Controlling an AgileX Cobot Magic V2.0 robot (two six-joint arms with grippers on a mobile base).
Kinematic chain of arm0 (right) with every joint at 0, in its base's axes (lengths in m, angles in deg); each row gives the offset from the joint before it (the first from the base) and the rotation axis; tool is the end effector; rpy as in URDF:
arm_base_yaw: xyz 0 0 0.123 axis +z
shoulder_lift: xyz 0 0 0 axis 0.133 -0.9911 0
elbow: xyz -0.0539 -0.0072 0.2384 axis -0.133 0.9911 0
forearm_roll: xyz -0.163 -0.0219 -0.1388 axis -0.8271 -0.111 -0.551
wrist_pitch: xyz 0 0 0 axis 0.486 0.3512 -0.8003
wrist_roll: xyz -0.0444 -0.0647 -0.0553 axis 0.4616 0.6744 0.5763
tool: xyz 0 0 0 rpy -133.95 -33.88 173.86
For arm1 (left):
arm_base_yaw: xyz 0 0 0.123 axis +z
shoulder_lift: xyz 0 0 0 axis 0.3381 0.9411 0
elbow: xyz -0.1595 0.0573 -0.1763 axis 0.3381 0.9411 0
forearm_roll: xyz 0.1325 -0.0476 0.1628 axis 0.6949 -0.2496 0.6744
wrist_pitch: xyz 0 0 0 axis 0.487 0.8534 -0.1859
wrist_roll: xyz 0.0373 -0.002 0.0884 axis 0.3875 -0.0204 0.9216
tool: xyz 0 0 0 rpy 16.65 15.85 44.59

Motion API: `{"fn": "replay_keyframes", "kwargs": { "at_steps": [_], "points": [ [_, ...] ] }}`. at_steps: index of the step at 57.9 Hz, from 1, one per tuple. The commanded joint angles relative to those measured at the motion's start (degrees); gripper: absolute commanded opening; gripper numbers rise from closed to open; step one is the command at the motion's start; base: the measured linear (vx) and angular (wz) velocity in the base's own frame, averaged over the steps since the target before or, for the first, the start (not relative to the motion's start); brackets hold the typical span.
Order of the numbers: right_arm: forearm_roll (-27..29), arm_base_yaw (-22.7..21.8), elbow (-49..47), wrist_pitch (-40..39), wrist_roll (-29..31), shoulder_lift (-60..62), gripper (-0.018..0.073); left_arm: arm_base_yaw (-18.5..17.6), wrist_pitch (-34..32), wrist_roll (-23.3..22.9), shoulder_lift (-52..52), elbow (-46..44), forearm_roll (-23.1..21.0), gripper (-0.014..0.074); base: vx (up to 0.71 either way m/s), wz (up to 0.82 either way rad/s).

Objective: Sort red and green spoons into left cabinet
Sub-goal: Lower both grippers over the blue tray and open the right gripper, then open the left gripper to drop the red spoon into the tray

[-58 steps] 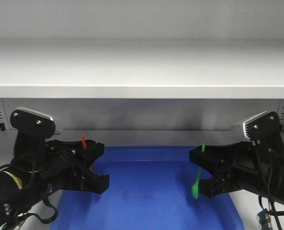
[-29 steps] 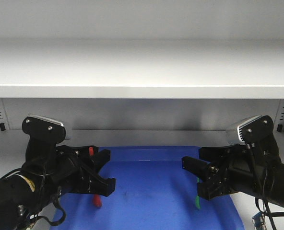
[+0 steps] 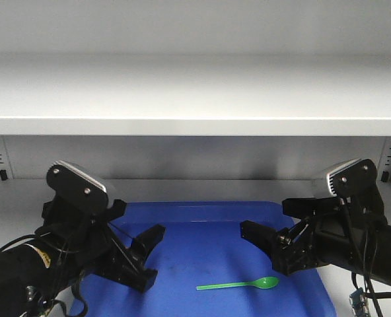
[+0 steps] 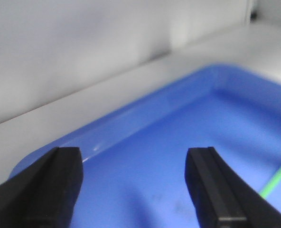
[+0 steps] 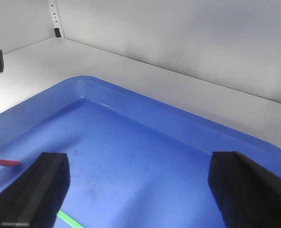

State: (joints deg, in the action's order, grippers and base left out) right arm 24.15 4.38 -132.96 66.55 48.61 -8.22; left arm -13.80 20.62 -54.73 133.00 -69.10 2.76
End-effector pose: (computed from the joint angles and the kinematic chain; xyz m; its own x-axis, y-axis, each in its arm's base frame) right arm 0.2544 0.0989 0.2844 -0.2498 -0.1275 -0.9599 -0.6308 0.7735 0.0614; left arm 0.2403 -0.1570 0.2860 -0.1568 0.2585 -0.9532 0.5611 0.8176 0.1294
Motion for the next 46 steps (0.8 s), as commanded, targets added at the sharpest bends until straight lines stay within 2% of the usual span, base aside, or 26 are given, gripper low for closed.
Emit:
{"fn": "replay_keyframes", "kwargs": {
  "at_steps": [1,4,8,25,30,41,46],
  "points": [
    [4.3,-0.1,-2.0,1.4,0.5,1.5,0.0608,0.0,-2.5,5.4,-1.8,-2.1,-0.4,0.0582,0.00,0.00],
    [4.3,-0.1,-2.0,1.5,0.5,1.5,0.0592,0.0,-1.1,8.8,-1.8,-2.1,-0.4,0.0582,0.00,0.00],
    [4.3,-0.1,-2.0,1.5,0.5,1.5,0.0573,0.0,0.8,10.7,-1.9,-2.1,-0.5,0.0582,0.00,0.00],
    [4.3,-0.1,-2.0,1.7,0.5,1.5,0.0531,0.0,9.6,10.2,-3.0,-2.1,-0.6,0.0582,0.00,0.00],
    [4.3,-0.1,-2.0,1.7,0.5,1.5,0.0531,0.0,11.0,6.2,-3.6,-2.1,-2.0,0.0580,0.00,0.00],
    [4.3,-0.1,-2.0,1.7,0.5,1.5,0.0531,0.0,9.2,-7.5,-5.5,-2.1,-6.7,0.0554,0.00,0.00],
    [4.3,-0.1,-2.0,1.7,0.5,1.5,0.0531,0.0,9.0,-12.7,-6.4,-2.1,-7.0,0.0540,0.00,0.00]
  ]
}}
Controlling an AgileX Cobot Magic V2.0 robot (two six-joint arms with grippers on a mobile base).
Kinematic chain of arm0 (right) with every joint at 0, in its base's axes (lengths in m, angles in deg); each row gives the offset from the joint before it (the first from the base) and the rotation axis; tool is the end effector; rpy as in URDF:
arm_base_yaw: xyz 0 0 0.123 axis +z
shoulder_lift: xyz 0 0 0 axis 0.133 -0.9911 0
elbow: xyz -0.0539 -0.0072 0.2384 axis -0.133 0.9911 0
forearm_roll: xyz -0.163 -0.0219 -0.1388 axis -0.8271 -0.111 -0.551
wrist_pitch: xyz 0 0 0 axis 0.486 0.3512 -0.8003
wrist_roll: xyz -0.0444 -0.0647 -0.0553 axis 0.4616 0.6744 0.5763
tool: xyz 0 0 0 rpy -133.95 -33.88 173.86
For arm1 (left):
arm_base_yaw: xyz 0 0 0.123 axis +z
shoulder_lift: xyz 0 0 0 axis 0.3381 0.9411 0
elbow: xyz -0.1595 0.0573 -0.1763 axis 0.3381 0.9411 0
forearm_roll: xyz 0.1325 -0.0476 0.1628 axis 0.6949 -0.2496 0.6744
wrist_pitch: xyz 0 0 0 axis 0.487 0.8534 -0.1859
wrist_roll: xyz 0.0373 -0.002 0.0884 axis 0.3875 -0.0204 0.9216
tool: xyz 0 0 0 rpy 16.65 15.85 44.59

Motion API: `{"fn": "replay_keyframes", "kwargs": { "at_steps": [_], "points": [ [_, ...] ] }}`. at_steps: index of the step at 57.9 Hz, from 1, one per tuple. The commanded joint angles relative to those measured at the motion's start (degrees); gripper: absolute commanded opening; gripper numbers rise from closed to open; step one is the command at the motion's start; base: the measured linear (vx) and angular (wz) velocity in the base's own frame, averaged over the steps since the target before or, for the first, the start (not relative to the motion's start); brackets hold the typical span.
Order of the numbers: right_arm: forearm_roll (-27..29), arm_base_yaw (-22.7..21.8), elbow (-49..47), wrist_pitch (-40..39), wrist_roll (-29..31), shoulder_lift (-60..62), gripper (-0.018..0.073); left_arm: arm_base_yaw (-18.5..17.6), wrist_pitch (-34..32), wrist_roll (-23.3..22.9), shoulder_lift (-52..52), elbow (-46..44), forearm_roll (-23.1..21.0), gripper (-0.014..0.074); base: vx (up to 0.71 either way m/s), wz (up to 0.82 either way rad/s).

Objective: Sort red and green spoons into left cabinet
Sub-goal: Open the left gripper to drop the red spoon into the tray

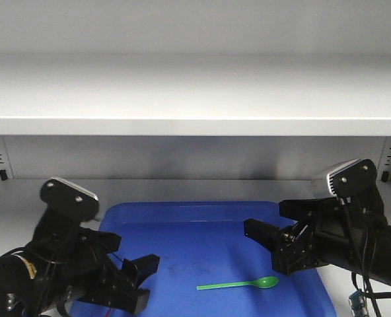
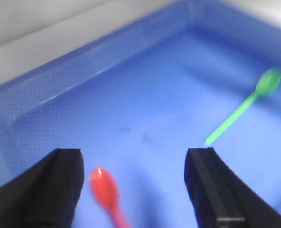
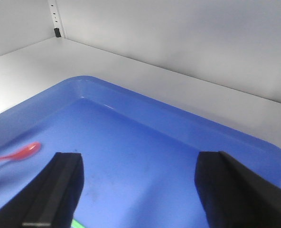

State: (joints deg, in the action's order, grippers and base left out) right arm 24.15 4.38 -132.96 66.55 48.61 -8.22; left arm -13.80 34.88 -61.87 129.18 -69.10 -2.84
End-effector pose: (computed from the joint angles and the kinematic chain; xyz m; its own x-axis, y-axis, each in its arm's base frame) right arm 0.2544 0.0989 0.2844 -0.2498 -0.1275 -0.9599 -0.6308 0.7735 0.0614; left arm 0.2210 -0.1517 0.2831 -0.4144 0.1658 -0.8949 0.5501 0.8290 -0.1011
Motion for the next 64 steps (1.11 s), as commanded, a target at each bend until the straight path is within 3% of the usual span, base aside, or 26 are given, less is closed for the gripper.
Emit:
{"fn": "replay_keyframes", "kwargs": {
  "at_steps": [1,7,20,24,32,39,45,48,54,64],
  "points": [
    [4.3,-0.1,-2.0,1.7,0.5,1.5,0.0531,0.0,-5.3,-6.5,-2.7,-2.1,-1.4,0.0536,0.00,0.00],
    [4.3,-0.1,-2.0,1.7,0.5,1.5,0.0531,0.0,-5.3,-9.0,-3.9,-2.1,-1.3,0.0526,0.00,0.00],
    [4.2,-0.1,-2.0,1.9,-1.7,1.7,0.0519,0.0,-2.6,-8.7,-5.8,-2.1,-0.1,0.0488,0.00,0.00],
    [3.0,-0.1,-1.8,2.0,-2.0,2.3,0.0491,0.0,-1.1,-8.7,-6.6,-2.1,2.3,0.0461,0.00,0.00],
    [-5.0,-0.1,-1.8,2.0,-7.2,4.1,0.0372,0.0,3.5,-8.8,-8.0,-2.1,8.0,0.0373,0.00,0.00],
    [-15.7,-0.1,-1.8,2.1,-14.8,6.5,0.0182,0.0,7.7,-8.8,-9.2,-2.1,10.5,0.0238,0.00,0.00],
    [-24.2,-0.1,-1.8,2.7,-21.2,8.8,-0.0004,0.0,10.5,-8.8,-10.6,-2.1,12.2,0.0069,0.00,0.00],
    [-28.1,-0.1,-1.8,3.2,-24.6,10.1,-0.0013,0.0,11.7,-8.8,-11.4,-2.1,12.9,-0.0012,0.00,0.00],
    [-33.6,-0.1,-1.7,4.7,-30.0,13.2,-0.0005,0.0,13.6,-8.8,-13.5,-2.1,13.1,-0.0006,0.00,0.00],
    [-34.7,-0.1,2.2,3.7,-32.7,20.7,-0.0003,0.0,16.2,-8.9,-18.9,-0.1,12.6,-0.0001,0.00,0.00]
  ]
}}
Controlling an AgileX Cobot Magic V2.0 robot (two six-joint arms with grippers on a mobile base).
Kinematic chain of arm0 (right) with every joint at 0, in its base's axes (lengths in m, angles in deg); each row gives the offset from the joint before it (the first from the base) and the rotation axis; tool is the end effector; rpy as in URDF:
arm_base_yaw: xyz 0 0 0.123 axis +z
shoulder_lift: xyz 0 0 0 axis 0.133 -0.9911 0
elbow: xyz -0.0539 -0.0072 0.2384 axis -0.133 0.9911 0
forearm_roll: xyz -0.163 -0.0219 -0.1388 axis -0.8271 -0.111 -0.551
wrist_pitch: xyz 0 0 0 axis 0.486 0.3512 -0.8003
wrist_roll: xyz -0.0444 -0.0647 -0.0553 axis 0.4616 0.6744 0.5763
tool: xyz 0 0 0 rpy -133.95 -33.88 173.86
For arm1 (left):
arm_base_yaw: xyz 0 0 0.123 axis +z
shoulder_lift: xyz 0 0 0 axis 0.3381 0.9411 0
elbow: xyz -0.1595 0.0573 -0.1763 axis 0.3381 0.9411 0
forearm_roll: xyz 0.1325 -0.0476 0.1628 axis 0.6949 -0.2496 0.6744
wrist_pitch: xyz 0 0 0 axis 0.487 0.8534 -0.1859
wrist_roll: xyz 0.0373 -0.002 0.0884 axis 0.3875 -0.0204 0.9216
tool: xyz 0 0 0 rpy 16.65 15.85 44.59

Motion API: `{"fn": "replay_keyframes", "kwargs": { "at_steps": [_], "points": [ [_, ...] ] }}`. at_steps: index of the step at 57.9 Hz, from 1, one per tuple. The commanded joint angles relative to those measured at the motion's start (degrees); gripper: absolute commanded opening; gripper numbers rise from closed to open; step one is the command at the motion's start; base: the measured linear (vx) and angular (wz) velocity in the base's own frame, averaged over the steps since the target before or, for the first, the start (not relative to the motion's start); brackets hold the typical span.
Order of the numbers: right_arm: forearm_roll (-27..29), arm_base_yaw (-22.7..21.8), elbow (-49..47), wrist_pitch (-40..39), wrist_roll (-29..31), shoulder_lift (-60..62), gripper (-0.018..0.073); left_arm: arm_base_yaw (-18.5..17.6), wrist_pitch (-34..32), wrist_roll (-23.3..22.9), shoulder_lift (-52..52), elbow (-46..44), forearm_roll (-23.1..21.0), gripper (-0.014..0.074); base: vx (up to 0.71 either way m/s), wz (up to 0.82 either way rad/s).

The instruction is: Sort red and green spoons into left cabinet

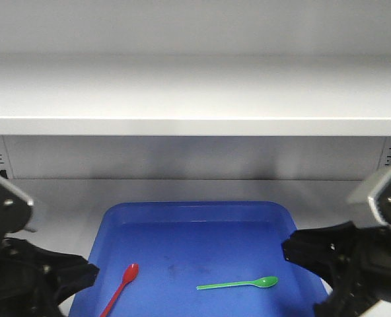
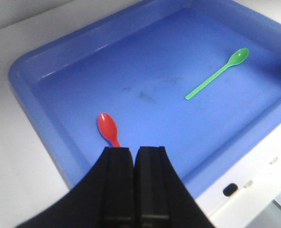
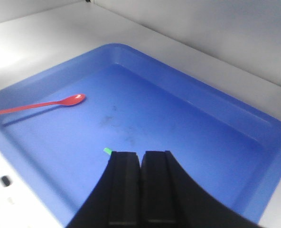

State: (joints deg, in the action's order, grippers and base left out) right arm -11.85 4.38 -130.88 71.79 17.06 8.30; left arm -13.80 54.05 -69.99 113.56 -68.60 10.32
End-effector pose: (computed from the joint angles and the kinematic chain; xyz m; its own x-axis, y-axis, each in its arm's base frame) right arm 0.1901 0.0870 0.3138 -0.2387 -0.2739 -0.9317 -0.6861 0.7265 -0.0378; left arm 0.1679 -0.1153 0.3162 -0.4175 0.2796 -0.8646 0.5782 0.8157 -0.0155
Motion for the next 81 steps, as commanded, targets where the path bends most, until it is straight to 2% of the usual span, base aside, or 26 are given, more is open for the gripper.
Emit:
{"fn": "replay_keyframes", "kwargs": {
  "at_steps": [1,14,21,39,68,72,76,81],
  "points": [
    [1.3,-0.1,1.0,-1.9,-1.1,5.4,-0.0003,0.0,-3.1,-0.9,-3.8,0.2,-0.6,-0.0001,0.00,0.00],
    [1.5,-0.2,8.9,-4.9,-2.1,17.4,-0.0003,0.0,-7.2,-3.9,-14.8,9.6,-1.9,-0.0001,0.00,0.00],
    [1.8,-0.2,11.1,-6.9,-2.9,25.2,-0.0003,0.0,-8.7,-3.9,-20.9,13.7,-2.0,-0.0001,0.00,0.00],
    [2.9,-0.2,11.1,-0.9,-2.9,29.5,-0.0003,0.0,-7.3,-3.9,-22.2,13.7,-1.9,-0.0001,0.00,0.00],
    [2.9,-0.2,11.1,-0.6,-2.9,29.5,-0.0003,0.1,-7.3,-3.9,-22.3,13.7,-1.9,-0.0001,0.00,0.00],
    [2.9,-0.2,11.1,-0.6,-2.9,29.5,-0.0003,1.9,-7.4,-3.6,-22.6,13.7,-1.7,-0.0001,0.00,0.00],
    [2.9,-0.2,11.1,-0.6,-2.9,29.5,-0.0003,6.5,-7.6,-1.7,-23.0,13.8,0.0,-0.0001,0.00,0.01],
    [2.9,-0.2,11.1,-0.4,-2.9,29.5,-0.0003,12.2,-8.9,-0.6,-23.0,14.3,-0.1,-0.0001,0.00,0.00]
  ]
}}
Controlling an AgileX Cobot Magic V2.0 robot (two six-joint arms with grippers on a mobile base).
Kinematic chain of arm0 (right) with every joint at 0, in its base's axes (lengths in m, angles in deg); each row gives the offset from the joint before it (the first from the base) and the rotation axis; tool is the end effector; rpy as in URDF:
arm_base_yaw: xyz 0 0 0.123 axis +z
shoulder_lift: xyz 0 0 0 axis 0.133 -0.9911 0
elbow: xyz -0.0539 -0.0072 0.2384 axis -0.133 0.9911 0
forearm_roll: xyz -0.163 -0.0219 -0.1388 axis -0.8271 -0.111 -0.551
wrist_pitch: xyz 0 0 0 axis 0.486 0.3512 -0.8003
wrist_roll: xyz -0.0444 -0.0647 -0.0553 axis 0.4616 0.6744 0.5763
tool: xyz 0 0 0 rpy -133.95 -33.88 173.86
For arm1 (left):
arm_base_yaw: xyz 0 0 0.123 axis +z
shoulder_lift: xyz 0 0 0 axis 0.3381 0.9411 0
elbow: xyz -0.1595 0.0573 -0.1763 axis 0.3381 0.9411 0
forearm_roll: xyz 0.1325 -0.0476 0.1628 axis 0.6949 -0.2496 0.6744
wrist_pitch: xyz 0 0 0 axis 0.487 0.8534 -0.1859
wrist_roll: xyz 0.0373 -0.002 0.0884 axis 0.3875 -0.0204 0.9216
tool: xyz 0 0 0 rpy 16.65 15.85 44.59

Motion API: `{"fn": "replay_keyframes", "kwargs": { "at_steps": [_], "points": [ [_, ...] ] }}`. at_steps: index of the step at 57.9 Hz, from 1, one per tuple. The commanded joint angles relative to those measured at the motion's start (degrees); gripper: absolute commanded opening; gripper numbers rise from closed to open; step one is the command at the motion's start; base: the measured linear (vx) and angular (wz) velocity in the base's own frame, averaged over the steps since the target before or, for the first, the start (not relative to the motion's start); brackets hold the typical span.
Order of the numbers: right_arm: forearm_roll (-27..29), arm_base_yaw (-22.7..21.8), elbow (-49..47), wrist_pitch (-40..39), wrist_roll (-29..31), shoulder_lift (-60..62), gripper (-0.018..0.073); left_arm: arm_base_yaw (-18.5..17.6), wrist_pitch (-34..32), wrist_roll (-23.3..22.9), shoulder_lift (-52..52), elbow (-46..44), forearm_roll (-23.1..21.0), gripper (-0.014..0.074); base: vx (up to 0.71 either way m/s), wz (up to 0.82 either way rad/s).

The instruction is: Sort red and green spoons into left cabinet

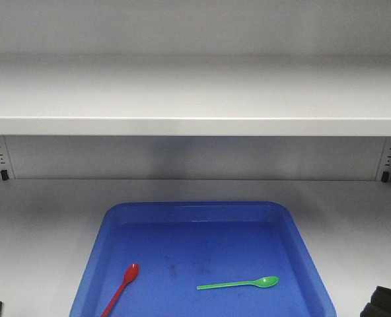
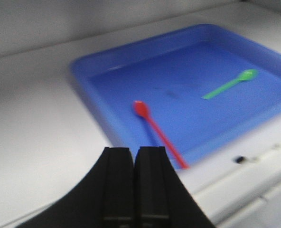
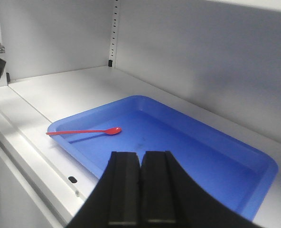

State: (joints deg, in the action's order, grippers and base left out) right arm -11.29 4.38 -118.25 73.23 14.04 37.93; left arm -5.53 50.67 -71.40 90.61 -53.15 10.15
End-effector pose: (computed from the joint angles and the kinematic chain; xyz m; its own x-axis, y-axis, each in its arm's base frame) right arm 0.0876 0.0672 0.3268 -0.0029 -0.1722 -0.9851 -0.6733 0.7287 -0.1254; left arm 0.1133 -0.0569 0.3061 -0.3108 0.1169 -0.9432 0.4459 0.8944 -0.0360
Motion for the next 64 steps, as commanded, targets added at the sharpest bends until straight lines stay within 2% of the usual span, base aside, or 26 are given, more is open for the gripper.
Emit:
{"fn": "replay_keyframes", "kwargs": {
  "at_steps": [1,9,16,23,38,46,50,54,64],
  "points": [
    [2.3,-0.2,-1.5,-1.9,0.1,-0.2,-0.0003,5.2,-5.7,1.0,-0.1,-1.1,0.1,-0.0001,0.00,0.00],
    [2.3,-0.2,-1.5,-1.9,0.1,-0.2,-0.0003,11.8,-9.1,3.5,-1.8,0.0,-0.3,-0.0001,0.00,0.00],
    [2.3,-0.2,-1.5,-1.9,0.1,-0.2,-0.0003,14.6,-19.5,5.6,-7.1,5.1,-0.3,-0.0001,0.00,0.00],
    [2.3,-0.2,-1.5,-1.9,0.1,-0.2,-0.0003,16.7,-24.3,5.6,-14.8,13.3,-0.3,-0.0001,0.00,0.00],
    [2.3,-0.2,-1.5,-1.9,0.1,-0.2,-0.0003,21.7,-24.3,5.1,-29.6,29.9,-0.3,-0.0001,0.00,0.00],
    [2.3,-0.2,-1.5,-1.9,0.1,-0.2,-0.0003,23.3,-24.9,4.7,-34.2,35.8,-0.3,-0.0001,0.00,0.00],
    [2.3,-0.2,-1.5,-1.9,0.1,-0.2,-0.0003,23.3,-25.1,4.7,-35.7,37.8,-0.4,-0.0001,0.00,0.00],
    [2.3,-0.2,-1.5,-1.9,0.1,-0.2,-0.0003,23.3,-22.2,4.7,-37.2,37.8,-0.4,-0.0001,0.00,0.00],
    [2.3,-0.2,-1.5,-1.7,0.1,-0.2,-0.0003,23.3,-21.9,4.7,-37.1,37.8,-0.3,-0.0001,0.00,0.00]
  ]
}}
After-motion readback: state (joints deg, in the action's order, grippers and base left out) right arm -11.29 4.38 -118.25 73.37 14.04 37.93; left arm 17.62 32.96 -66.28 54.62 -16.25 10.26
